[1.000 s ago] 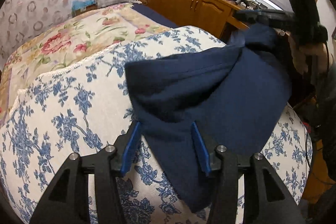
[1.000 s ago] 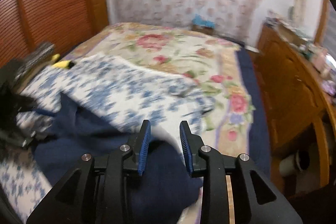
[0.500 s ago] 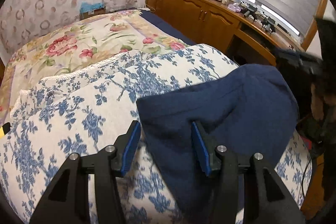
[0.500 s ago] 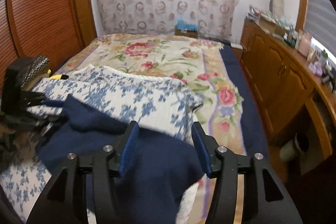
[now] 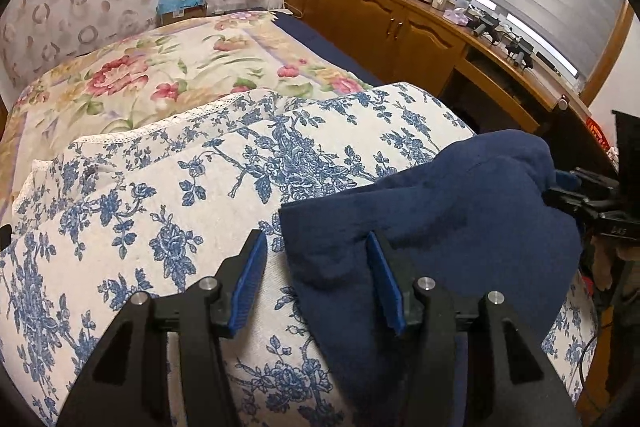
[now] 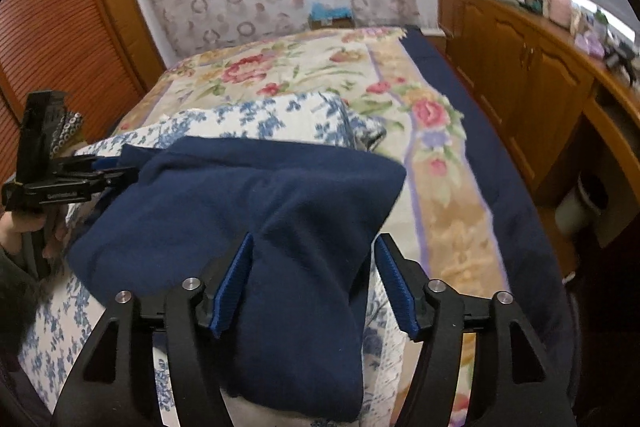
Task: Fold small clothes
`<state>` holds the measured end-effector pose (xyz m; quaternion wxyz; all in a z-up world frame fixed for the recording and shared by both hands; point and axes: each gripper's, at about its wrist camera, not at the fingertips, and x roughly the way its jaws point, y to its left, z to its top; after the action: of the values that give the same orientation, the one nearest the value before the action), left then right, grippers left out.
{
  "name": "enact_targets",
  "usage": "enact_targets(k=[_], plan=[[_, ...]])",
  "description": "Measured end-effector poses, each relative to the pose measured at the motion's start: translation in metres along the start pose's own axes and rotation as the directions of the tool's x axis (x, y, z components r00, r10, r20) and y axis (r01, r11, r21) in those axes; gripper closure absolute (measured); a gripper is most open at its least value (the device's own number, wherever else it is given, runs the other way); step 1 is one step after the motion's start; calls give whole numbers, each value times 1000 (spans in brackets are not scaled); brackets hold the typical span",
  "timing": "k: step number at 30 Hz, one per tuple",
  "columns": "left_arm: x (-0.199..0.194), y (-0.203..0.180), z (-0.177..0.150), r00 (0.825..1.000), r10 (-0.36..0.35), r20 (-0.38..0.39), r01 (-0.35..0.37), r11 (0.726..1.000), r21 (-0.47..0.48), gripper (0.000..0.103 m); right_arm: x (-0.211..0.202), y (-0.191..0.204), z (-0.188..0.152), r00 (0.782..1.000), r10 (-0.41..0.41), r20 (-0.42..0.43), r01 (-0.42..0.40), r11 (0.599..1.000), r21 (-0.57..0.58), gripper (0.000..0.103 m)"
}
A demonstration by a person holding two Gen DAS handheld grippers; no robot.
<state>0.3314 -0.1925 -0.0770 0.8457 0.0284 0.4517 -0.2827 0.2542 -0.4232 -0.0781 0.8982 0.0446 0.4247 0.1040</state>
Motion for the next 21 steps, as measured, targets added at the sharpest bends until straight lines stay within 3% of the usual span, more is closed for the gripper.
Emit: enact_targets(k=[6, 10, 16, 21], plan=[[1, 1, 1, 1000, -8, -4, 8, 1000, -4, 50, 14, -6, -1, 997, 81, -17, -80, 994, 79, 35], [1, 1, 2, 1000, -14, -6, 14, 1000, -9, 50, 18, 6, 3, 994, 103, -25, -102, 994, 38, 35], [5, -1, 5, 999, -53, 4, 53, 998, -14, 51, 23, 15, 4, 994, 109, -31, -108, 994, 5, 45], [8, -6, 8, 996, -93, -3, 93, 996, -5, 71, 26, 20, 4, 990, 133, -37, -133, 991, -15, 60]])
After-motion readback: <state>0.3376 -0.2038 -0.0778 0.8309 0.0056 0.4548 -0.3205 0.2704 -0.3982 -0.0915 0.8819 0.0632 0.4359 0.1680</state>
